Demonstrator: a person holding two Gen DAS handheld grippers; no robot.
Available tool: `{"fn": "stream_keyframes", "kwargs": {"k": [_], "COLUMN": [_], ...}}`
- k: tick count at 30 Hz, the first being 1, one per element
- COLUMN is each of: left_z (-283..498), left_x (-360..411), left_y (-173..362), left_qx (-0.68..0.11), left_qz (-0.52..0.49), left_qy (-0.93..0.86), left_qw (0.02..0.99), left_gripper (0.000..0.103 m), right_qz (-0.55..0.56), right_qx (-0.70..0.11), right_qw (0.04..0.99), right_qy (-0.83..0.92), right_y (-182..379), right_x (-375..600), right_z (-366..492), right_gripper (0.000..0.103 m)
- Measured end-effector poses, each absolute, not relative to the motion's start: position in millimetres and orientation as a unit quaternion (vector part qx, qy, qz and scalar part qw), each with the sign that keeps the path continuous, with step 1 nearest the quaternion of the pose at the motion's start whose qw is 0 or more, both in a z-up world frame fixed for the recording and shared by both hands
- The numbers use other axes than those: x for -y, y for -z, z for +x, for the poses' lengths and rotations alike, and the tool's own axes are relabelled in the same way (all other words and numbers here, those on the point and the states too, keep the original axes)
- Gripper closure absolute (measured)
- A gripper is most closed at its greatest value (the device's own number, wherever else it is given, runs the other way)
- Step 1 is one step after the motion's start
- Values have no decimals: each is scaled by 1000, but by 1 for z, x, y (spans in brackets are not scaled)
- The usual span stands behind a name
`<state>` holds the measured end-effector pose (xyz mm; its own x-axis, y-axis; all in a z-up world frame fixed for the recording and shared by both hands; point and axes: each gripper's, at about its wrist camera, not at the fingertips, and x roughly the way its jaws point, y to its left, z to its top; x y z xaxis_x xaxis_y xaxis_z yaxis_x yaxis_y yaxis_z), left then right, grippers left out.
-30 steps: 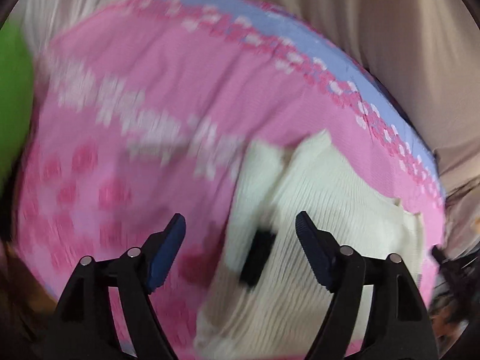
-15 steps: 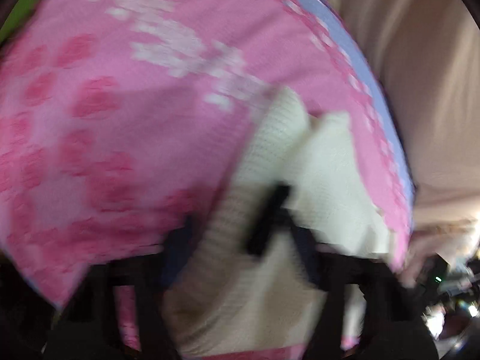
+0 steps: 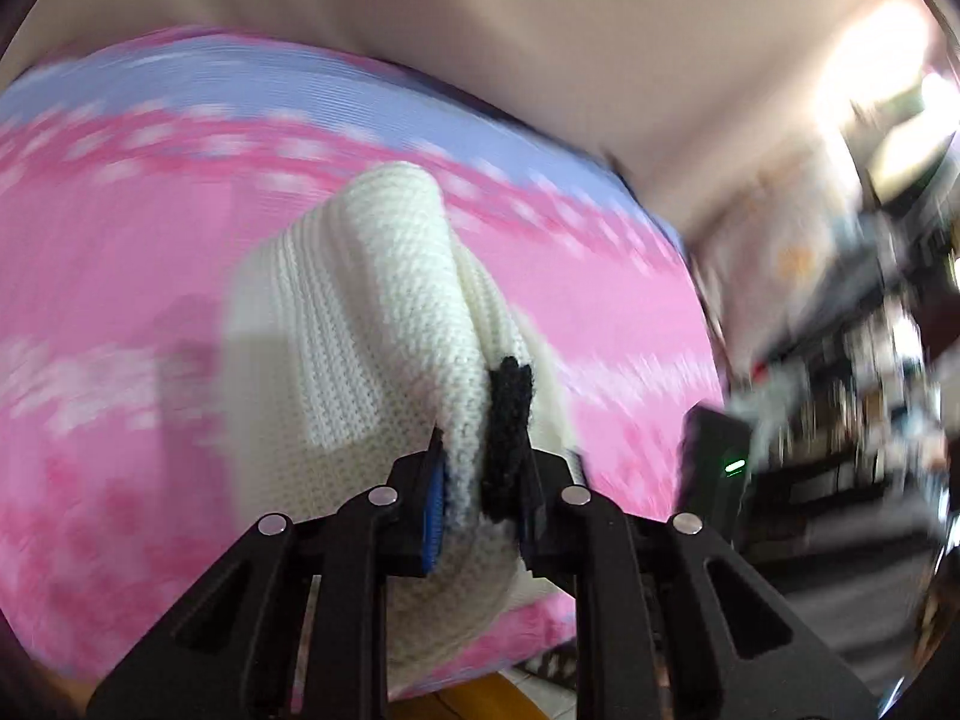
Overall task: Fold small clothes
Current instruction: 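Lift the hem with the right gripper and fold it over toward the collar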
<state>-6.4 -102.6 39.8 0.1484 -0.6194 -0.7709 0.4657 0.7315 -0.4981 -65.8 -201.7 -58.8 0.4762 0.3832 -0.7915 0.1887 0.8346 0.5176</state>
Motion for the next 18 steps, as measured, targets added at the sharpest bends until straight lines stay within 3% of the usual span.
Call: {"fn": "stream_keyframes", "kwargs": {"k": [5,6,7,9,10,12,14,18], "left_z": [-59,-73,-81,-100,-106,-109,-111,-132], "left_x": [197,199,197,181,172,153,139,114], "left_y": [15,17,13,4,1,2,9,48], "left_qx": [-553,-539,-525,-485,-468,-454,-448,-460], "left_qz": [97,116,126,145,156,181,202,243], "left_qy": [378,382,388,396,396,394,398,401], "left_qw": [736,742,747,766,774,779,775,754], "left_gripper": [73,60,37,15,14,14,13,13], "right_qz": [319,324,327,334,339,350,353,352], "right_qx": [-472,-472,-475,-472,-465,-443,-433,-453], "right_qw": [821,820,816,814,816,824,829,819], "right_qy": [5,26,46,62,62,49,31,-8], "right_y": [46,49,52,53,51,43,38,48], "right_x": [284,298,311,325,327,329,325,310], "right_z": [-119,-129,-139,-154,-161,-167,-163,-130], "right_gripper": [87,86,85,81,76,44,37,34]}}
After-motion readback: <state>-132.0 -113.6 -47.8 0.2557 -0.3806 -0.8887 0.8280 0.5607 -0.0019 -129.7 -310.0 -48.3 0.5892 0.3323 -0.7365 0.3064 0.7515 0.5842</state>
